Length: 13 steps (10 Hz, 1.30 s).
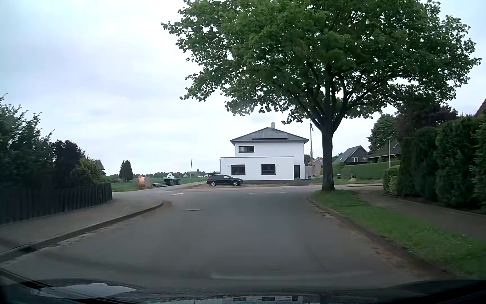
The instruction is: Follow the waypoints while adhering to traffic rules and regulations
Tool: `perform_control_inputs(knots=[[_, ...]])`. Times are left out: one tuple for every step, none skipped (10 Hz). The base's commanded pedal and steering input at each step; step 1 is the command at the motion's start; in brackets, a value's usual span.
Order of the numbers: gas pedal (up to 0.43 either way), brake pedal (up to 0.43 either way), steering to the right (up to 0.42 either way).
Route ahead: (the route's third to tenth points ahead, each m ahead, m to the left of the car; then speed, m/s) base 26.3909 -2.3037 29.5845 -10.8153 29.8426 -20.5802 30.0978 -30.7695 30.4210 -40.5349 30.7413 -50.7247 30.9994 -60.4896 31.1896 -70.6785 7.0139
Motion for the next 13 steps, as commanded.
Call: perform_control_inputs(knots=[[0.087,0.000,0.006],[0.059,0.000,0.005],[0.000,0.000,0.005],[0.000,0.000,0.004],[0.000,0.000,0.003],[0.000,0.000,0.002],[0.000,0.000,0.000],[0.000,0.000,0.000],[0.000,0.000,0.000],[0.000,0.000,0.000],[0.000,0.000,0.003],[0.000,0.000,0.005],[0.000,0.000,0.006]])
